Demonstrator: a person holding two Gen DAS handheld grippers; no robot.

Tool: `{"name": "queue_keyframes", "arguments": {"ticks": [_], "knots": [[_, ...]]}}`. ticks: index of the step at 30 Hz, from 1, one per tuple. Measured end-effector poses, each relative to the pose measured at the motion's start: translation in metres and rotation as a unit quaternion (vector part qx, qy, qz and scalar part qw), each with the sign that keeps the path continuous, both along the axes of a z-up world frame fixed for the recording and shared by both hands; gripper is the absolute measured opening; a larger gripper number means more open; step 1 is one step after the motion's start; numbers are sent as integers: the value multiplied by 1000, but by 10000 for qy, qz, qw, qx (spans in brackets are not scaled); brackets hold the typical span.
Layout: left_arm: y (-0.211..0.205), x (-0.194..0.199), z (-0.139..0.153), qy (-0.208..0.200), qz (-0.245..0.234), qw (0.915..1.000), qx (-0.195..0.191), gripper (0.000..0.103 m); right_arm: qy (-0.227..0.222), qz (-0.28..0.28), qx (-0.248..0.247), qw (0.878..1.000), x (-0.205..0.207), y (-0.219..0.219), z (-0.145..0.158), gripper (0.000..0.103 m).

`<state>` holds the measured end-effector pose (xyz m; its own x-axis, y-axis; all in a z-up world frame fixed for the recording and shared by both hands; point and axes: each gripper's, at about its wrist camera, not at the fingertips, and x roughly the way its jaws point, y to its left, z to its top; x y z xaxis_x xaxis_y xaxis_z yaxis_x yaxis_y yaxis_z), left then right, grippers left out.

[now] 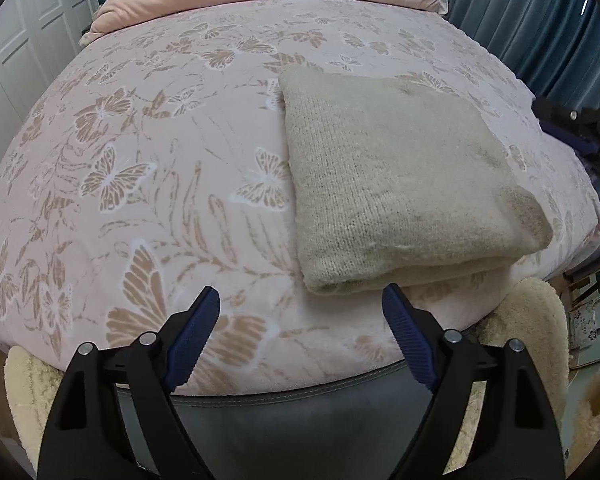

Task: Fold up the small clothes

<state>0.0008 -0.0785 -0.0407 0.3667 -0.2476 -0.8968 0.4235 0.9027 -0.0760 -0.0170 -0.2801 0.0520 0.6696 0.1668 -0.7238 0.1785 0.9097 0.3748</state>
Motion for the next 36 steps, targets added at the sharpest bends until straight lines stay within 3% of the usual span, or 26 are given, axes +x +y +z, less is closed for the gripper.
{"name": "queue_keyframes", "arguments": {"ticks": [2, 4, 5, 7, 11, 13, 15, 16, 19, 21, 23, 25, 27, 32, 33, 34, 35, 36], "knots": [[-2, 0, -1, 35, 17, 9999, 151, 82, 564, 511, -297, 9967, 18, 32, -36, 20], [-1, -1, -2, 65, 73, 9996, 257, 83, 1351, 802, -536, 9861, 31, 55, -93, 18], [0, -1, -2, 88, 106, 9994, 324, 85, 1265, 792, -577, 9871, 29, 60, -99, 17], [4, -1, -1, 119, 147, 9989, 435, 85, 1222, 696, -577, 9884, 28, 62, -76, 18], [9, -1, -2, -53, 251, 9976, 643, 86, 602, 593, 78, 9964, 24, 51, -31, 15], [9, 1, -4, 25, 269, 9980, 569, 86, 815, 735, -35, 9940, 30, 59, -47, 16], [7, -1, -4, 52, 244, 9981, 570, 86, 1403, 963, -362, 9848, 39, 72, -96, 11], [6, -3, -3, 10, 209, 9980, 593, 86, 1267, 947, -271, 9870, 35, 72, -105, 9], [5, -7, 0, -102, 117, 9975, 686, 87, 963, 591, 112, 9935, 24, 57, -75, 10], [7, -6, 1, -78, 135, 9978, 642, 89, 574, 73, 148, 9982, 10, 32, -50, 22], [8, -3, 4, 49, 154, 9992, 355, 89, 318, -624, -138, 9974, -9, -3, -36, 49], [7, 2, 9, 174, 188, 9997, 14, 90, 436, -1326, -392, 9894, -22, -41, -38, 52], [1, 6, 14, 204, 238, 9993, -199, 90, 638, -1667, -95, 9839, -27, -73, -48, 52], [-24, 10, 22, 38, 147, 9997, -174, 90, 897, -1428, 417, 9848, -3, -91, -77, 52], [-28, 9, 23, 10, 90, 9998, -174, 91, 962, -1271, 518, 9859, 5, -87, -84, 49], [-32, 8, 24, -13, 33, 9999, -157, 91, 1000, -1151, 557, 9867, 11, -82, -89, 25], [-35, 7, 24, -31, -26, 9999, -126, 91, 977, -1066, 504, 9882, 14, -76, -88, 13], [-37, 6, 23, -38, -81, 9999, -101, 91, 855, -1044, 422, 9900, 15, -73, -81, 13]]}}
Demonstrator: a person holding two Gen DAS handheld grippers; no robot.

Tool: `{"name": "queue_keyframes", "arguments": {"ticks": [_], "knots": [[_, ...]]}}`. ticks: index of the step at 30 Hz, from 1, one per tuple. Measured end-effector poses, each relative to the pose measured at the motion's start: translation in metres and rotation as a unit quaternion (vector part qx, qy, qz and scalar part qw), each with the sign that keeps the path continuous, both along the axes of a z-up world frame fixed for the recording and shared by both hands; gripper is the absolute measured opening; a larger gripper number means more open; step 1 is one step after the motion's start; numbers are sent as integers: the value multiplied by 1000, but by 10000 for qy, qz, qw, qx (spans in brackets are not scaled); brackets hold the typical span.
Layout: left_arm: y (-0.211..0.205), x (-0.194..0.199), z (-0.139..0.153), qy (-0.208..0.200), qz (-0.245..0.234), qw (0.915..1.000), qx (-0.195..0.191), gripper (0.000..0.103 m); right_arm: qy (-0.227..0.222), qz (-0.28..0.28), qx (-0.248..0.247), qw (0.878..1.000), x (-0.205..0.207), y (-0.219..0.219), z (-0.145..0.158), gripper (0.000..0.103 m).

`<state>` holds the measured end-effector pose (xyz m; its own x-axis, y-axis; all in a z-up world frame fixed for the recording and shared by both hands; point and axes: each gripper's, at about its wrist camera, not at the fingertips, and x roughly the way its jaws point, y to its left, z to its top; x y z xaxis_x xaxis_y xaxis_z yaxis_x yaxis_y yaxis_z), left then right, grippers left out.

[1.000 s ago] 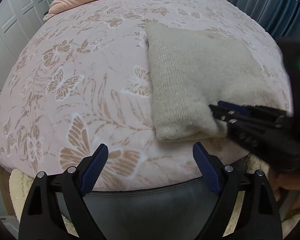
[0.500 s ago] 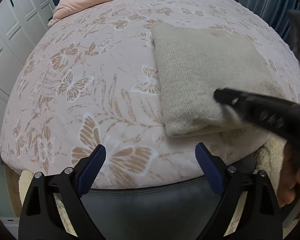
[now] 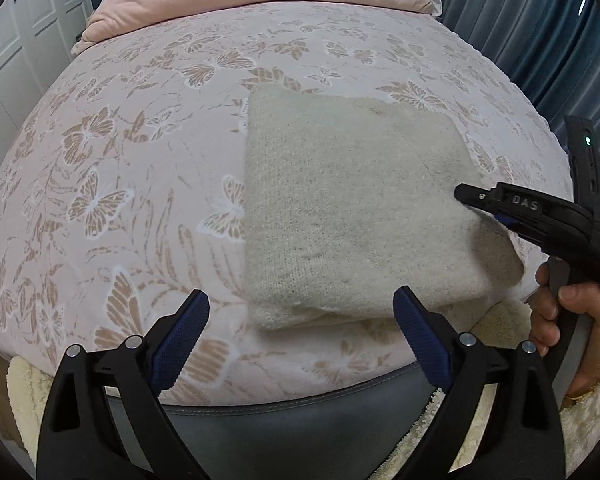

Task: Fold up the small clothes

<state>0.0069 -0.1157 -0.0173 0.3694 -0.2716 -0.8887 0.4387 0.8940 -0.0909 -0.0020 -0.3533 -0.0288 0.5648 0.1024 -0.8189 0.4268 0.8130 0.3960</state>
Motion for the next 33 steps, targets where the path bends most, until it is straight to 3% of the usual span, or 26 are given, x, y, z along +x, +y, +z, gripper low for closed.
{"name": "queue_keyframes", "arguments": {"ticks": [4, 5, 8, 9, 11, 14, 16, 18, 20, 21, 24, 26, 28, 30, 33], "knots": [[-5, 0, -6, -39, -49, 9999, 144, 91, -559, -32, -245, 9981, -12, 1, 30, 11], [-6, 1, -9, -17, -39, 9999, 158, 91, -483, -71, -258, 9985, -12, -2, 23, 11], [-11, 3, -17, 95, 10, 9997, 227, 91, 320, 8, -335, 9989, 0, -12, -32, 12], [-13, 3, -19, 136, -1, 9997, 220, 91, 201, -8, -387, 9990, -3, -12, -33, 13], [-16, 3, -21, 188, -31, 9995, 251, 91, 76, -32, -339, 9994, -9, -11, -12, 15], [-18, -1, -22, 128, -146, 9993, 318, 91, -632, 22, -557, 9964, -32, 0, 37, 15], [-17, -1, -25, 144, -148, 9992, 348, 91, -743, 86, -614, 9953, -44, 8, 46, 15], [-18, 0, -31, 275, -84, 9990, 333, 91, -303, 377, -538, 9974, -39, 16, 18, 15], [-19, 1, -35, 405, -45, 9987, 302, 91, 400, 635, -808, 9939, -31, 25, -26, 14], [-19, 0, -36, 442, -37, 9986, 286, 91, 250, 630, -1040, 9923, -35, 30, -22, 14], [-18, -2, -31, 404, -136, 9989, 169, 91, 37, 527, -1003, 9936, -42, 31, 12, 28], [-14, -2, -25, 398, -112, 9991, -33, 91, -274, 328, -922, 9948, -54, 24, 29, 70], [-8, 5, -22, 543, 42, 9979, -345, 94, -430, 154, -888, 9950, -64, 17, 33, 75], [-2, 15, -24, 633, 273, 9962, -532, 96, -183, 103, -807, 9965, -63, 10, 21, 76], [3, 35, -38, 830, 550, 9937, -513, 97, 185, 32, -606, 9980, -59, 8, -3, 76]]}}
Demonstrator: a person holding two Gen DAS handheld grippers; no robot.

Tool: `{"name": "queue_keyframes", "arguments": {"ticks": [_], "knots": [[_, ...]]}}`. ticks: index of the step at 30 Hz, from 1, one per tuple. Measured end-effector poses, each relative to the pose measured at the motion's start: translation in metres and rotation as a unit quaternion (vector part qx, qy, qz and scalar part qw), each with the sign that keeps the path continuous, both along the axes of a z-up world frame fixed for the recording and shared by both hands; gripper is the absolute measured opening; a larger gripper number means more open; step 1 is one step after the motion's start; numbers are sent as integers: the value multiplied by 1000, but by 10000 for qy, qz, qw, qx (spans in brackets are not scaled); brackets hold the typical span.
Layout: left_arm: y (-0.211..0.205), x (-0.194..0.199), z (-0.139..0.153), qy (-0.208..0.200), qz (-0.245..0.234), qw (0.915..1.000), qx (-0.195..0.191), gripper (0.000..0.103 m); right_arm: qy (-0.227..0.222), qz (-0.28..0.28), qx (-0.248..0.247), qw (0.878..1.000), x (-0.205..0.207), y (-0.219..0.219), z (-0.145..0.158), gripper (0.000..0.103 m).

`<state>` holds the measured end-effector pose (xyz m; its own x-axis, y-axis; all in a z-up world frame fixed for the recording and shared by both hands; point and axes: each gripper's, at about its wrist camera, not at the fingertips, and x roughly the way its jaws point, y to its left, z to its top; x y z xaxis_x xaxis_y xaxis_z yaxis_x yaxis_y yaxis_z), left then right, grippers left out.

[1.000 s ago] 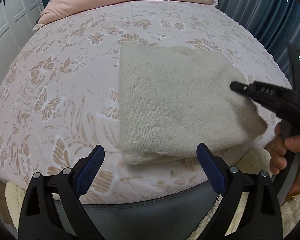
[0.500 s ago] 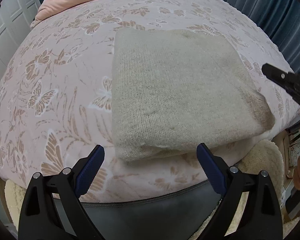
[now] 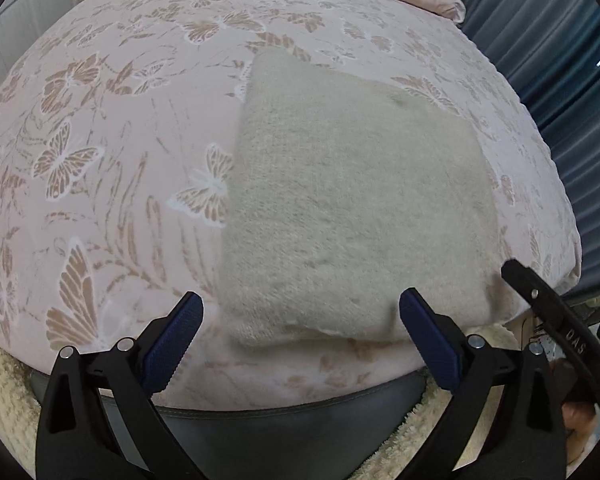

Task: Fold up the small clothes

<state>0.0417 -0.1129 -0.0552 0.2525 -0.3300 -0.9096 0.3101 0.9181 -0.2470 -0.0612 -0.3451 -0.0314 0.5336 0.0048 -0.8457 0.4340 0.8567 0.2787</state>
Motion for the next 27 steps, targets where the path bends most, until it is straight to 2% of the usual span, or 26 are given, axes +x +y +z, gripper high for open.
{"name": "queue_keyframes", "arguments": {"ticks": [4, 7, 11, 22, 24, 25, 26, 27], "knots": [[11, 26, -18, 381, 346, 9978, -429, 97, 227, -19, 298, 9993, 10, 4, -25, 85], [7, 39, -30, 609, 410, 9955, -600, 97, 189, -71, 576, 9981, 16, 2, -39, 89], [-8, 46, -43, 792, 400, 9940, -639, 98, 70, -221, 1022, 9945, 20, -7, -48, 98], [-26, 56, -52, 793, 465, 9937, -635, 98, -374, -142, 1283, 9909, 27, -11, -54, 98], [-24, 57, -52, 851, 440, 9930, -688, 98, -409, -107, 1362, 9898, 27, -12, -53, 92], [-24, 57, -52, 894, 420, 9924, -732, 98, -445, -76, 1509, 9875, 28, -14, -53, 79], [-23, 56, -51, 924, 382, 9919, -778, 96, -469, -60, 1717, 9840, 28, -16, -55, 70], [-21, 56, -48, 920, 359, 9916, -834, 91, -487, -108, 1837, 9817, 26, -17, -55, 67]]}}
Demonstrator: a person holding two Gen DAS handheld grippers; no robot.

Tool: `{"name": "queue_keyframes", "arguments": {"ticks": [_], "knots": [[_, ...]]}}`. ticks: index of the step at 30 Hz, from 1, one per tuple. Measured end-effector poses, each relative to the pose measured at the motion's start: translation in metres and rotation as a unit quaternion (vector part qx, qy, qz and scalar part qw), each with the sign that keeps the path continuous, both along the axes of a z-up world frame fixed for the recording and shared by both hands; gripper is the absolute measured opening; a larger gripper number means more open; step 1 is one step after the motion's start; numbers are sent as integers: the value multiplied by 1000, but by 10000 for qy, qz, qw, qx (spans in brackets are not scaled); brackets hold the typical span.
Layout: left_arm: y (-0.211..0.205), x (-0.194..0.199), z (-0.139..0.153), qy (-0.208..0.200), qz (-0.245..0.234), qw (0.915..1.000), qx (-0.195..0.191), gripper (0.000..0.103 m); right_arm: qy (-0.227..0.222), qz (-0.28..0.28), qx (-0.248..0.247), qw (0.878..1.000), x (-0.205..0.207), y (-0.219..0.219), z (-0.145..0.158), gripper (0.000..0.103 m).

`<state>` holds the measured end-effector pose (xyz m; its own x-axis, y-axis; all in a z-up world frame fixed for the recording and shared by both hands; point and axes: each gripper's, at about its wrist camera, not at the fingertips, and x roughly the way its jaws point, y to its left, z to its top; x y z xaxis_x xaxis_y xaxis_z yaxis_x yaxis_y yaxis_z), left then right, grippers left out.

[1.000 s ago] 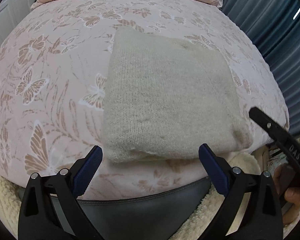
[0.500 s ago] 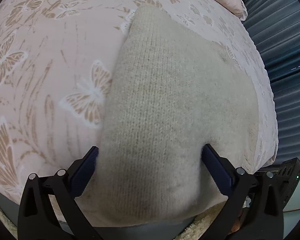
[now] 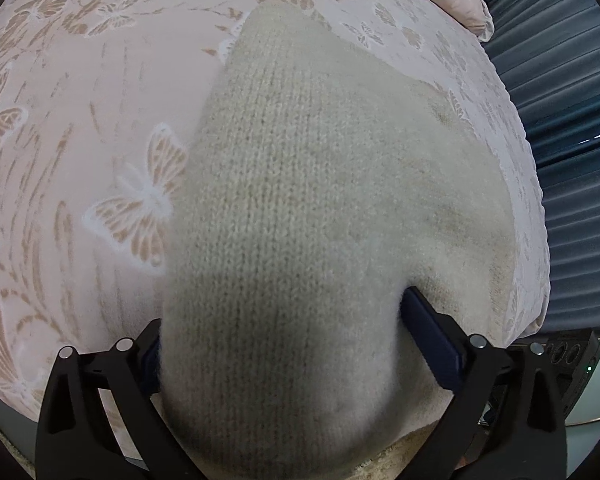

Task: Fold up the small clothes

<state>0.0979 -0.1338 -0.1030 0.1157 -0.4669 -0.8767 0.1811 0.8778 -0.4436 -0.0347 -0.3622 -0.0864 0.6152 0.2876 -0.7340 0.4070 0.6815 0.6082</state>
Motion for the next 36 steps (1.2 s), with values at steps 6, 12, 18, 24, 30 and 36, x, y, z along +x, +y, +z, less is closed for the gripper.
{"name": "queue_keyframes", "arguments": {"ticks": [6, 12, 18, 24, 30, 36], "knots": [[40, 8, 1, 363, 292, 9935, -1036, 96, -208, -330, 932, 9949, -14, -16, -10, 69], [45, 15, -17, 525, 619, 9915, -1017, 98, -311, -490, 1094, 9923, -7, -12, -17, 82], [13, 7, 10, 49, 0, 9981, -621, 67, -360, -603, 1039, 9921, -9, -12, 2, 43], [-9, -13, 86, -812, -813, 9923, -466, 53, -1056, -670, 717, 9896, -30, -2, 74, 39], [-25, -42, 178, -1557, -1315, 9735, -1038, 52, -1884, -677, 72, 9797, -70, 4, 166, 38], [-12, -74, 288, -2603, -1589, 9360, -1757, 52, -3065, -607, -661, 9476, -104, 19, 272, 38]]}}
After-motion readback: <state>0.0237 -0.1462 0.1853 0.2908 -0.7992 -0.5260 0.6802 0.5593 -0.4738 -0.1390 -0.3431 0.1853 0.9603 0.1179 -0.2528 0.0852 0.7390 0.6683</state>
